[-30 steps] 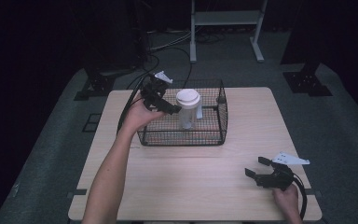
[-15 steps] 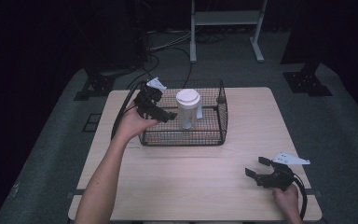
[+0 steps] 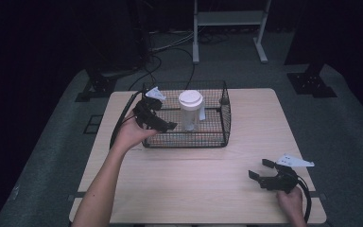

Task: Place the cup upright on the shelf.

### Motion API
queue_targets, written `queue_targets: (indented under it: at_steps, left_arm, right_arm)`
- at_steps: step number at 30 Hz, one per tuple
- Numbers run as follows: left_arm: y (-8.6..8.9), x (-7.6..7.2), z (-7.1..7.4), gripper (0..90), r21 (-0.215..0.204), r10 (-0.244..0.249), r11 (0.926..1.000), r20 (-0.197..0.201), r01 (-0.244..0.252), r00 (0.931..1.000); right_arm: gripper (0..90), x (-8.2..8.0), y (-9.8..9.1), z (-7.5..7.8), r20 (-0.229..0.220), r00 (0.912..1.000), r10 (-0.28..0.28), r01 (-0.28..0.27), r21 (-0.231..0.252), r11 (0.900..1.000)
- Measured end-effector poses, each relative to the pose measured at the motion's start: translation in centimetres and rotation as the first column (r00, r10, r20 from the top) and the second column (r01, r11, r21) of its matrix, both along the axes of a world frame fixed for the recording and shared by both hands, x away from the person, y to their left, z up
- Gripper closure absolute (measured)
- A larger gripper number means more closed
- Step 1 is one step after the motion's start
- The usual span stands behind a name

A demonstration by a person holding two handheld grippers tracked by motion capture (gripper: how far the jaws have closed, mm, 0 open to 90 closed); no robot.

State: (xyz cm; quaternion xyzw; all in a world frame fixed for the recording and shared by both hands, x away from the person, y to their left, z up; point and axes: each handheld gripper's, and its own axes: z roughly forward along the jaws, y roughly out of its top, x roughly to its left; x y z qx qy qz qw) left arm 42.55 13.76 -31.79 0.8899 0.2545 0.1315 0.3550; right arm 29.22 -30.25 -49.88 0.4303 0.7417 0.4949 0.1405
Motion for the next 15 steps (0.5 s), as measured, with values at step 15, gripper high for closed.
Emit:
queue_targets:
  at_steps: [15]
  left_arm:
    - [1.2, -1.7, -0.9, 2.1, -0.012, -0.005, 0.9999, 0.002, 0.005, 1.0000]
  right_arm:
    - [12.9, 0.0, 0.0, 0.0, -0.004, 1.0000, -0.006, 0.006, -0.001, 1.0000]
